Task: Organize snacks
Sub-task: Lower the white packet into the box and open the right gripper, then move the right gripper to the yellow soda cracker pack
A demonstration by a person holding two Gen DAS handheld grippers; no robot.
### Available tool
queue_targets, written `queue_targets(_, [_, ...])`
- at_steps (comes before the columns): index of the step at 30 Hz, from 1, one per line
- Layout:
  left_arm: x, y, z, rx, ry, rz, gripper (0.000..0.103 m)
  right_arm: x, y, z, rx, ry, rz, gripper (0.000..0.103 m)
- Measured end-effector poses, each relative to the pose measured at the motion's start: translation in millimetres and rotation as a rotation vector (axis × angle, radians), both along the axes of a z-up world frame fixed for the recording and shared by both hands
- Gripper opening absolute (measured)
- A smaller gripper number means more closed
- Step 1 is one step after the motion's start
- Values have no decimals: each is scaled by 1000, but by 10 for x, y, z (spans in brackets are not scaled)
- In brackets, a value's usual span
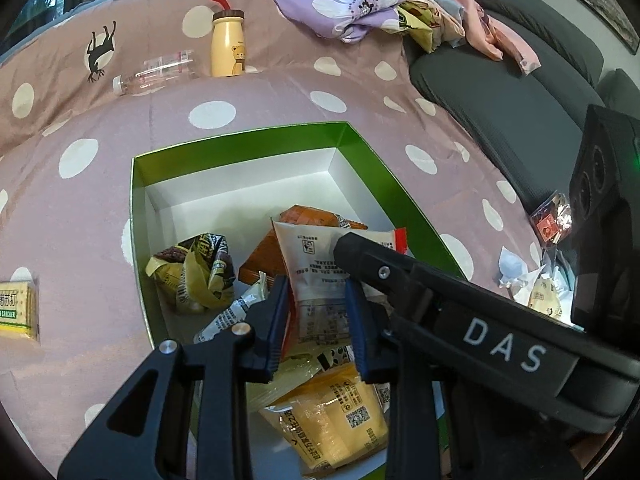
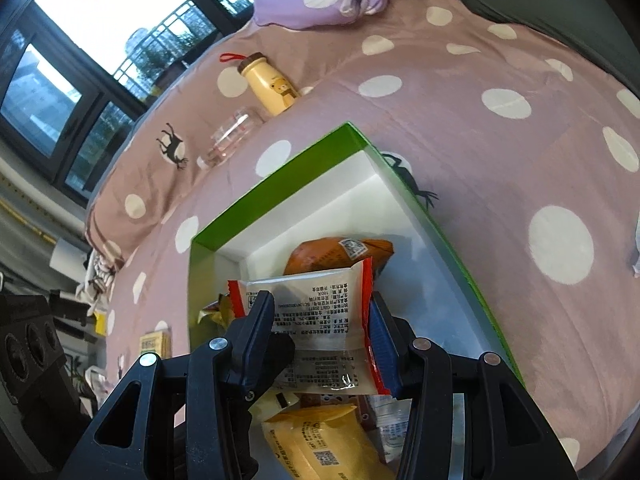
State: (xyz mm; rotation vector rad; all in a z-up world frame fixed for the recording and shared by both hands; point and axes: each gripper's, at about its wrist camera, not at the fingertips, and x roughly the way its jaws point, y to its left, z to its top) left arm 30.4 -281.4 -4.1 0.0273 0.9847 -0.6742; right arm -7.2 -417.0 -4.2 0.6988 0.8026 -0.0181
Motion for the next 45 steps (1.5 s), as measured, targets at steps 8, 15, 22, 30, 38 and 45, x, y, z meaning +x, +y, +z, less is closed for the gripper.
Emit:
queue_targets(8, [-15, -51, -46, -2, 31, -10, 29, -11, -87, -89, 8, 49, -34, 53])
queue_targets(15, [-51, 126, 89, -27, 38, -7, 45, -111, -47, 44, 0, -18, -29, 74])
queue_targets(22, [-114, 511, 293, -32, -5, 50, 65, -258, 150, 287, -19, -115, 10, 81])
queue_targets(30, [-137, 1209, 364, -60, -9, 202, 76, -337, 520, 446, -64, -137, 77, 83])
queue_targets(38, [-254, 1870, 285, -64, -5, 351, 77, -418, 959, 411, -107, -110, 142, 83])
queue_targets(45, [-389, 2396, 90, -44, 26, 454, 77, -495, 1154, 371, -123, -90, 148, 83])
